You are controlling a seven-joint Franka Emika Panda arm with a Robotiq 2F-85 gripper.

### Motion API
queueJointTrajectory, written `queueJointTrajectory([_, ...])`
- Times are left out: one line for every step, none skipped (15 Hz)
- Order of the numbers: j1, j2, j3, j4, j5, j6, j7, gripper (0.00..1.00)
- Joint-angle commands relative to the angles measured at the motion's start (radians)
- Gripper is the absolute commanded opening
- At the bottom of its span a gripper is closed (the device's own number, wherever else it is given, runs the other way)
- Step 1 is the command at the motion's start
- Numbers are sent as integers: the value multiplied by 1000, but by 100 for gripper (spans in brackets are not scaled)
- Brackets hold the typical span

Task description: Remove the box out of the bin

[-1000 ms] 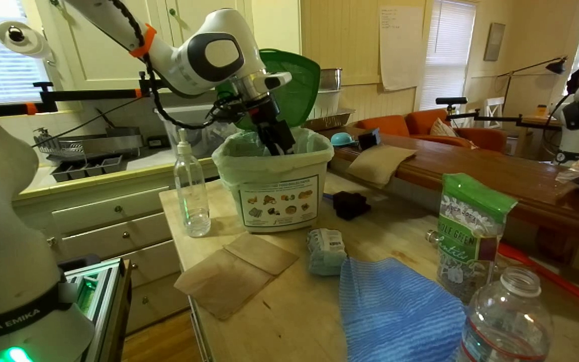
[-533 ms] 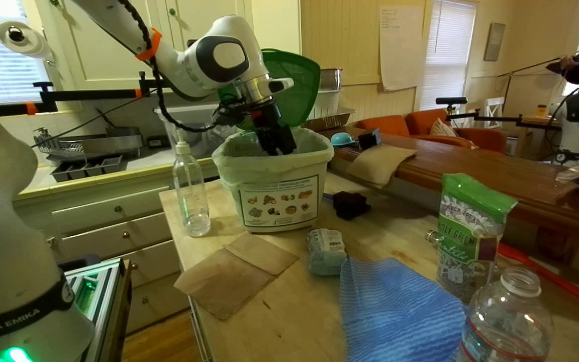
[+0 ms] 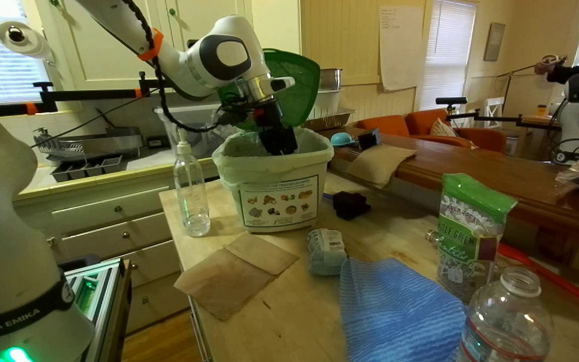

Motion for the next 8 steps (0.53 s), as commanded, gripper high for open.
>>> queueJointTrajectory([19, 18, -10, 21, -31, -32, 22, 48])
queueJointTrajectory([20, 17, -10, 23, -32, -36, 23, 50])
queueJointTrajectory([21, 16, -11, 22, -31, -36, 22, 49])
queueJointTrajectory([21, 15, -11, 23, -32, -36, 23, 48])
queueJointTrajectory([22, 14, -12, 24, -33, -36, 24, 48])
queueJointTrajectory([21, 12, -12, 24, -34, -36, 25, 47])
queueJointTrajectory([21, 11, -12, 24, -35, -37, 25, 47])
queueJointTrajectory([21, 9, -12, 25, -36, -37, 26, 46])
